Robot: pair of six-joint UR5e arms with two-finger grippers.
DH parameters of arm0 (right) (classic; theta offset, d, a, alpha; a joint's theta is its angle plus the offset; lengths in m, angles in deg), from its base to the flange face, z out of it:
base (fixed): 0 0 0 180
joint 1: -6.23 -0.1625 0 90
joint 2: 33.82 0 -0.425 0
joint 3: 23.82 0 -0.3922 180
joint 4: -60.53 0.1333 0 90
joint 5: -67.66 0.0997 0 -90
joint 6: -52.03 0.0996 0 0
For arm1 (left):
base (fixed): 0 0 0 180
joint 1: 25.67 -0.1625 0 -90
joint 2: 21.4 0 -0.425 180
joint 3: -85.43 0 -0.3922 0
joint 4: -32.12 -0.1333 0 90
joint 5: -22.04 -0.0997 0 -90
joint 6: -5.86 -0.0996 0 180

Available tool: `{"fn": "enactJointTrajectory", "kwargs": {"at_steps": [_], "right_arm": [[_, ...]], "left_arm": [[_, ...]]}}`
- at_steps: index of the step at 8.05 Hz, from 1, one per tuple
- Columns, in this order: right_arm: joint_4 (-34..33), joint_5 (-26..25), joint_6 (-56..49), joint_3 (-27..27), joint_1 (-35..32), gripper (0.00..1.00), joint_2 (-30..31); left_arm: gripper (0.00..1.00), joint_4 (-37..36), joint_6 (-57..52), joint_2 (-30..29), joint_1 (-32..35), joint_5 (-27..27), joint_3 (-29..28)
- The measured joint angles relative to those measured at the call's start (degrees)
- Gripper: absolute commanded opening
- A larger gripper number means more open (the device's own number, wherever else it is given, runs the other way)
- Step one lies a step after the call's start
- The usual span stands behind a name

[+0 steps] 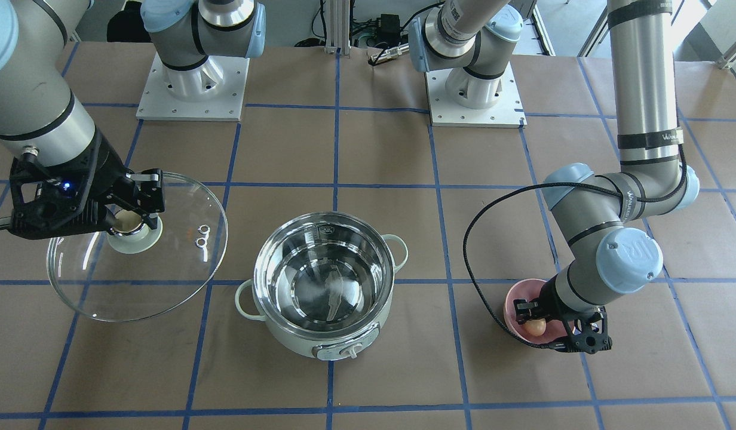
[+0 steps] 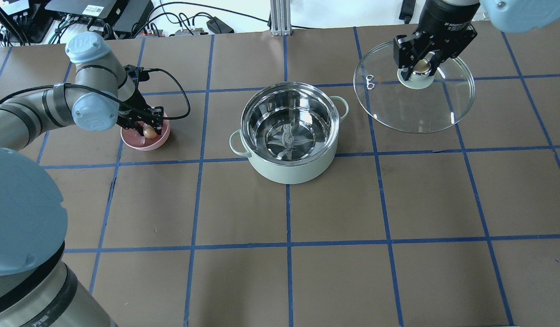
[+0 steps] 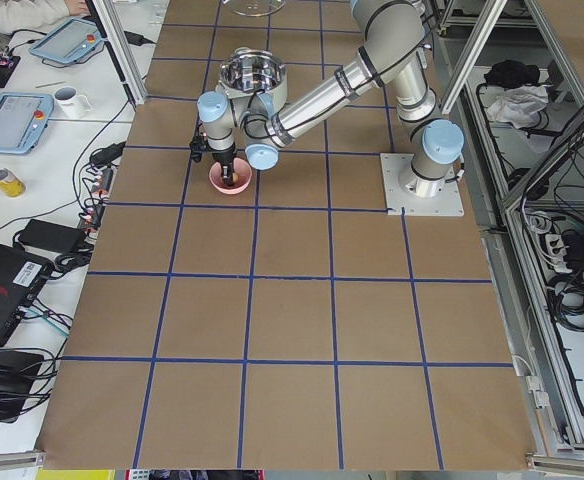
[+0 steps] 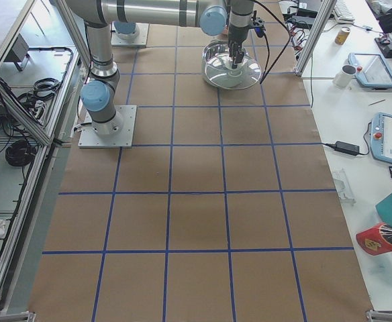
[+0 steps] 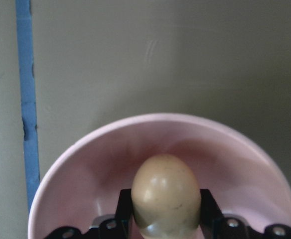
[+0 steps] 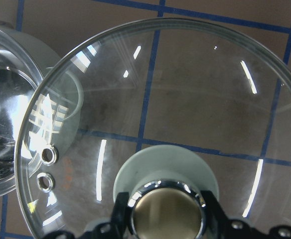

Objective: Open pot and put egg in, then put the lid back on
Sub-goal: 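Lift the tan egg out of the pink bowl with the left gripper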

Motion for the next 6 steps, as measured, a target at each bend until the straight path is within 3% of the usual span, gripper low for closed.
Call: {"fn": "enactJointTrajectory", "kwargs": {"at_steps": [6], "right_arm": [[0.18, -0.18, 0.00, -0.24, 0.00, 0.00, -0.07]], "left_arm": [[0.00, 1.08, 0.41, 2.32, -0.04, -0.46, -0.51]]}}
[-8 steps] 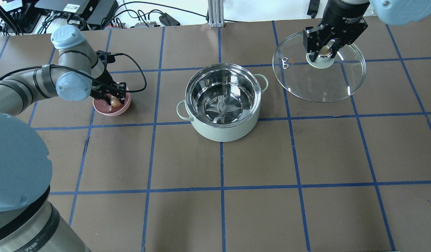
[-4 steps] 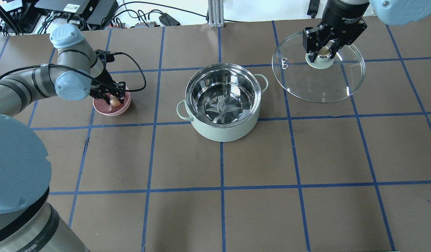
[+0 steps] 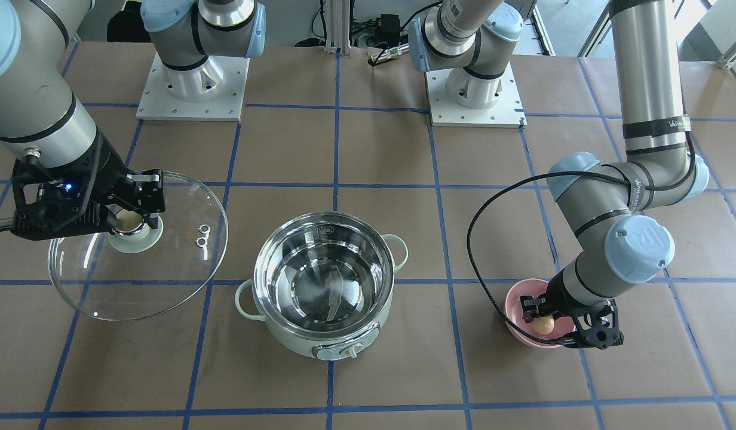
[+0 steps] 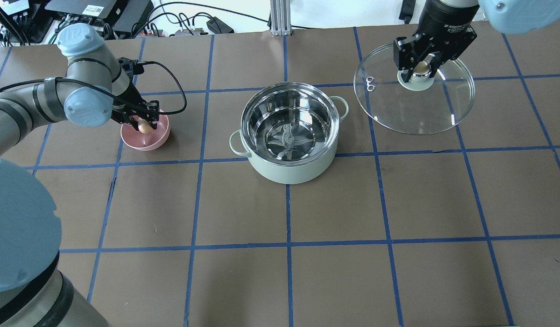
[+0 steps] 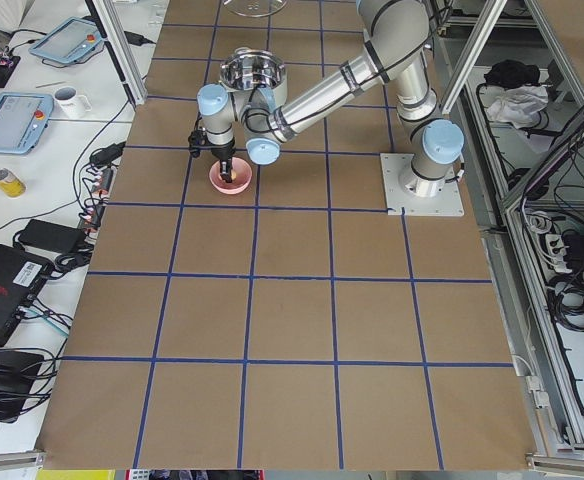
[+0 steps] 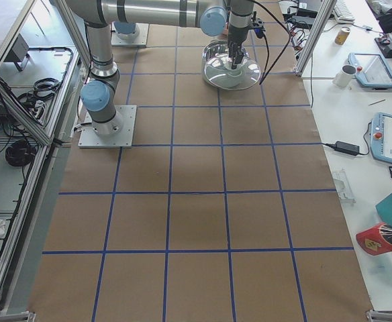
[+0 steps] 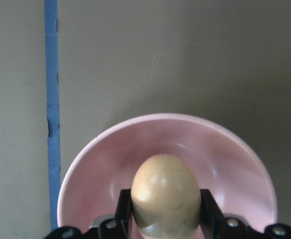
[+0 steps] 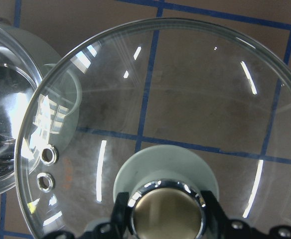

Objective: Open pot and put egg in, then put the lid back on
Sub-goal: 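Lift the tan egg out of the pink bowl with the left gripper, then carry the egg over the open pot with the left gripper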

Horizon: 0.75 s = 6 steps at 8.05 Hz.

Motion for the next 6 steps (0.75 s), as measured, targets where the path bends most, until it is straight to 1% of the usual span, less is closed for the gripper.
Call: {"fn": "enactJointTrajectory", "kwargs": {"at_steps": [1, 3, 5, 6], "right_arm": [[-0.03, -0.04, 0.00, -0.10, 0.00, 0.00, 0.01], [0.00, -0.22, 0.00, -0.18, 0.00, 0.00, 0.01], [0.14, -0.26, 0.00, -0.26, 0.00, 0.00, 0.04], [0.16, -0.17, 0.00, -0.27, 0.00, 0.00, 0.08]], "left_arm": [[0.00, 2.17, -0.03, 1.33, -0.01, -0.33, -1.06], [0.00, 9.39, 1.11, 5.00, 1.15, -0.07, -4.46], [0.00, 15.97, 4.01, 9.27, 5.88, 2.88, -6.69], [0.00, 17.19, 5.35, 10.67, 9.57, 3.61, -7.08]]}}
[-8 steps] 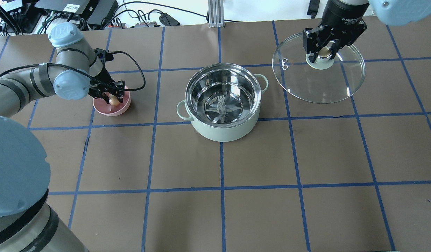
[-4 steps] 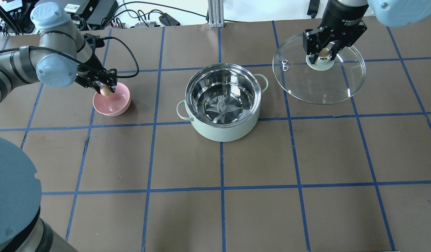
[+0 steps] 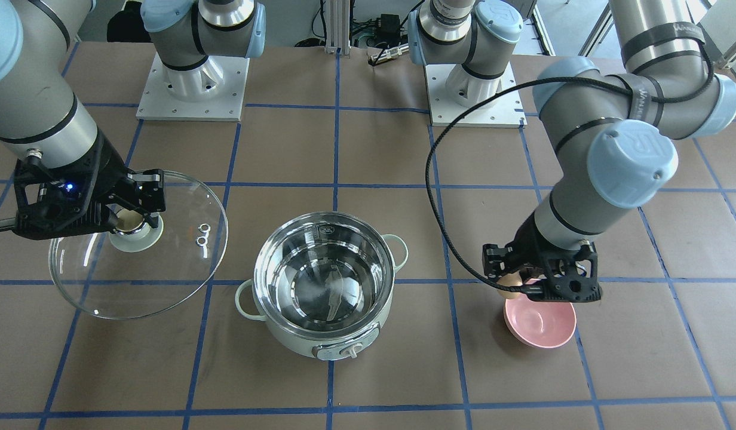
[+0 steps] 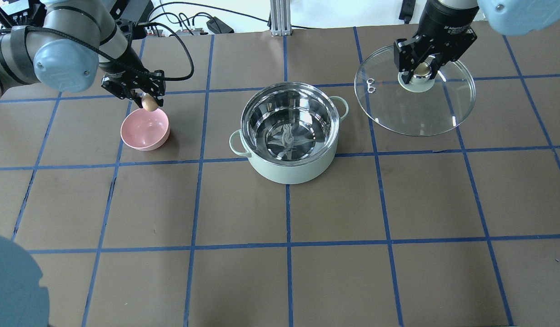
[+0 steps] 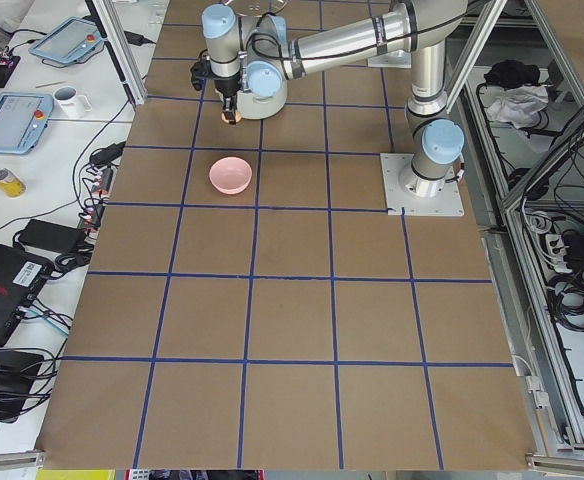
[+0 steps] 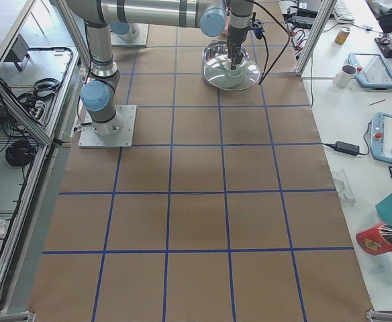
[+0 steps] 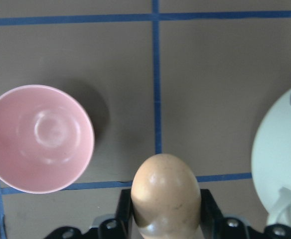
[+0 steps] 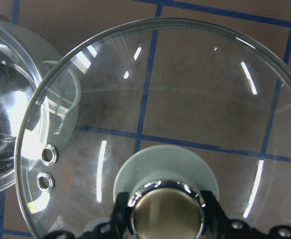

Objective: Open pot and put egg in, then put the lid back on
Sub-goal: 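Carry the egg over the open pot with the left gripper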

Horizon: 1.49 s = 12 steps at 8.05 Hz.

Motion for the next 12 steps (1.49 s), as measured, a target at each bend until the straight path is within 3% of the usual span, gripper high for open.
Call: {"fn": "enactJointTrajectory", "kwargs": {"at_steps": [3, 8, 12], "right_arm": [[0.06, -0.14, 0.00, -0.01, 0.00, 0.00, -0.07], [0.06, -0.19, -0.08, -0.02, 0.00, 0.00, -0.10], [0.08, -0.16, -0.09, -0.08, 0.00, 0.00, -0.12]], "left_arm": [[0.00, 0.78, 9.08, 0.35, 12.03, 1.05, -3.50], [0.00, -4.48, 17.08, -7.77, 20.92, 3.73, -6.17], [0.00, -5.08, 20.29, -12.50, 23.32, -0.16, -6.50]]}}
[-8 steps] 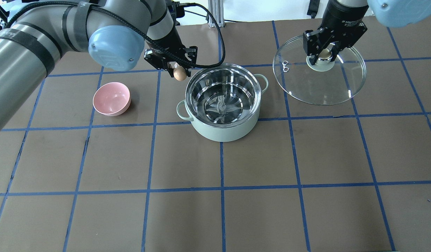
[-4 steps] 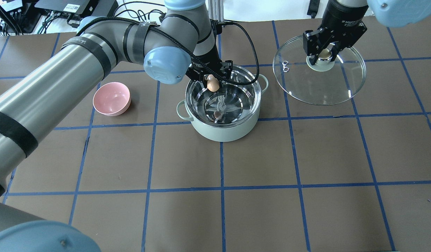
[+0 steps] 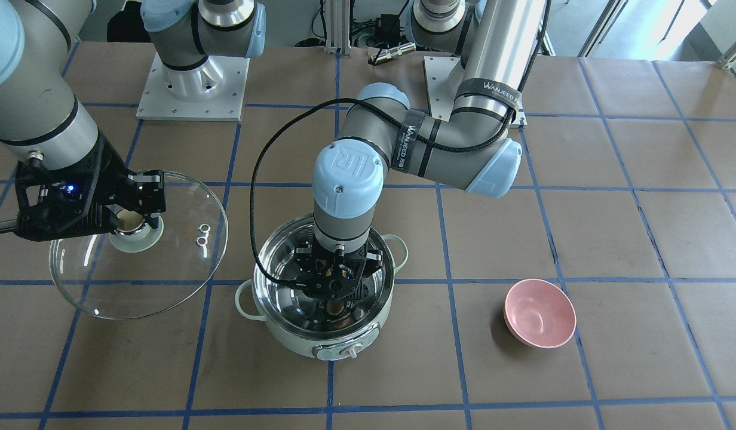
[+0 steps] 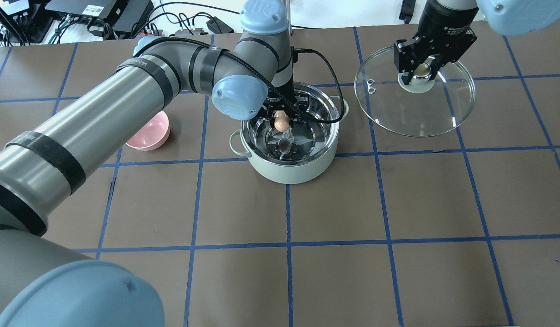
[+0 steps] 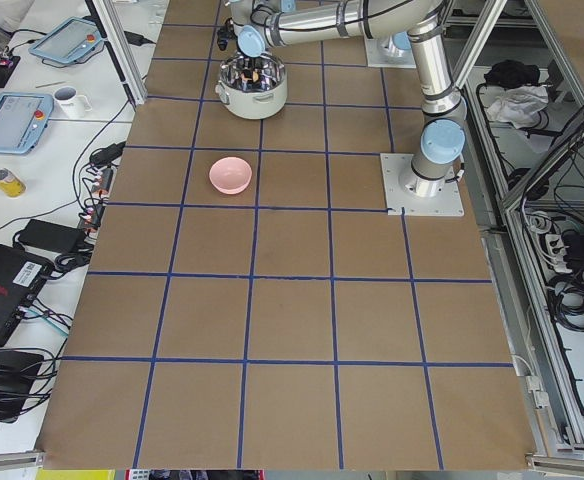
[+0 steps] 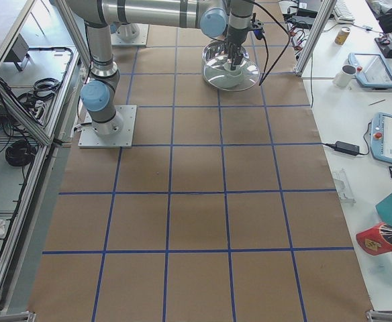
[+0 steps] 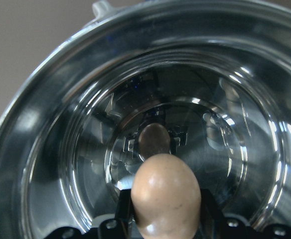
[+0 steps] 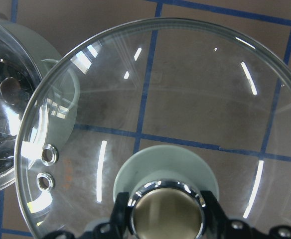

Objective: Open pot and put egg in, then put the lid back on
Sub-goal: 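Carry the egg over the open pot with the left gripper, then lower the egg into the pot and open the left gripper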

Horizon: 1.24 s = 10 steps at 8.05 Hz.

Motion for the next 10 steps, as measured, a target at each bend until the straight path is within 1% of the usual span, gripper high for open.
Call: {"fn": "enactJointTrajectory", "kwargs": {"at_steps": [2, 5, 10], "right_arm": [[-0.01, -0.02, 0.00, 0.02, 0.00, 0.00, -0.01], [0.01, 0.00, 0.00, 0.01, 0.00, 0.00, -0.10], [0.03, -0.06, -0.69, -0.02, 0.00, 0.00, -0.06]], "left_arm": [[0.00, -0.15, 0.84, -1.54, 0.58, -0.77, 0.01], [0.00, -0.91, 1.44, -2.20, 0.71, -0.83, 0.02], [0.00, -2.84, 6.37, -3.39, 0.72, -0.33, 0.00]]}}
